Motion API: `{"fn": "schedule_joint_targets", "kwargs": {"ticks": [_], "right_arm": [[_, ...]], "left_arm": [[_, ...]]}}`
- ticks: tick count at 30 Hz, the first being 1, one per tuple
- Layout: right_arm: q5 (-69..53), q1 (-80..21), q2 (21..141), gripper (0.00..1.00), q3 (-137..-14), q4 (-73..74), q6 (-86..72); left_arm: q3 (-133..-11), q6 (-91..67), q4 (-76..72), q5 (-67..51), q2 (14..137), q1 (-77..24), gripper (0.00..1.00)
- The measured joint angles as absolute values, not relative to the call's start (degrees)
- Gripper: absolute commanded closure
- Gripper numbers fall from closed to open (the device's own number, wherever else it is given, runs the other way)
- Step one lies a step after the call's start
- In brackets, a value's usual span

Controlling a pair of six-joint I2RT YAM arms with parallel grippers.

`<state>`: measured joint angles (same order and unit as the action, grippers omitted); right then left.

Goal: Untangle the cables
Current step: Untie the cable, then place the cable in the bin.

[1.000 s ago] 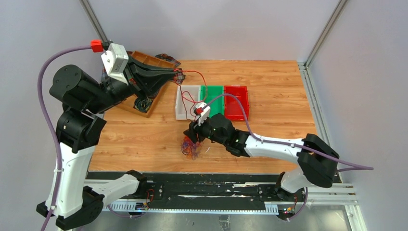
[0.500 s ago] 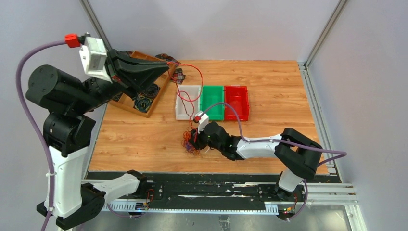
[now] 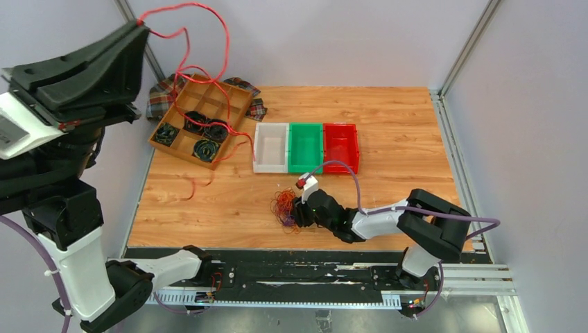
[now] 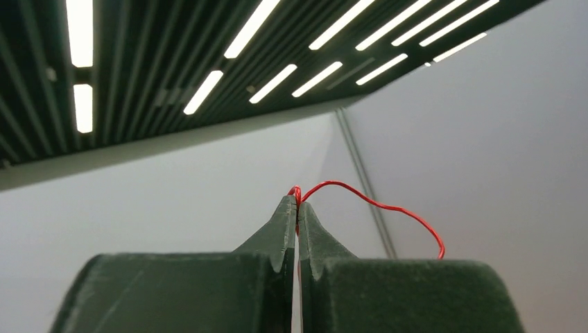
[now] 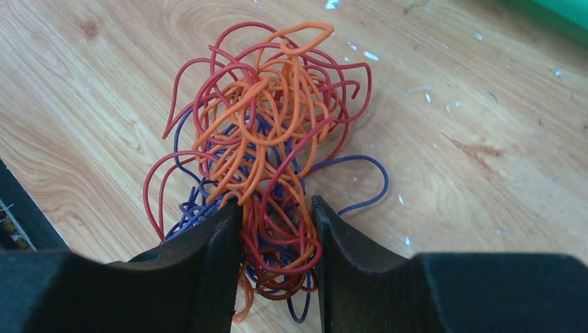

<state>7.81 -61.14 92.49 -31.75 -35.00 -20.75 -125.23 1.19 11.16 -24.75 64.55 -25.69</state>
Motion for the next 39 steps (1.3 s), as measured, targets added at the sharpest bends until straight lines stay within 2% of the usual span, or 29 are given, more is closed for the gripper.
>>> {"fn": "schedule_joint_targets", "kwargs": {"ticks": [5,8,14,18,24,39], "right_arm": [[8.93,-61.14,89.97,0.58,-28.62,-35.97,-21.96],[9.21,-61.14,87.42,0.54,-27.68,-34.52,-22.28],[9.41,-61.14,74.83,0.38,-27.11,-28.42,-22.24],[10.15,-61.14,66.85,0.34,-27.55,-24.77,-21.43],[12.93,-61.06,60.9,0.33,-29.71,-19.31,-19.66],[17.72,-58.41,58.3,0.35,-32.01,-14.22,-17.85]], "left_arm": [[-125.29,5.89,5.04,-20.29,64.66,-25.69,1.0],[-122.61,7.4,4.47,-20.27,63.94,-25.69,1.0],[-105.12,10.41,5.69,-20.51,58.17,-25.69,1.0],[-95.29,12.03,7.86,-20.38,56.64,-25.69,1.0],[-86.85,13.61,10.81,-20.12,57.58,-25.69,1.0],[-84.14,16.14,10.81,-17.72,64.18,-25.69,1.0]]}}
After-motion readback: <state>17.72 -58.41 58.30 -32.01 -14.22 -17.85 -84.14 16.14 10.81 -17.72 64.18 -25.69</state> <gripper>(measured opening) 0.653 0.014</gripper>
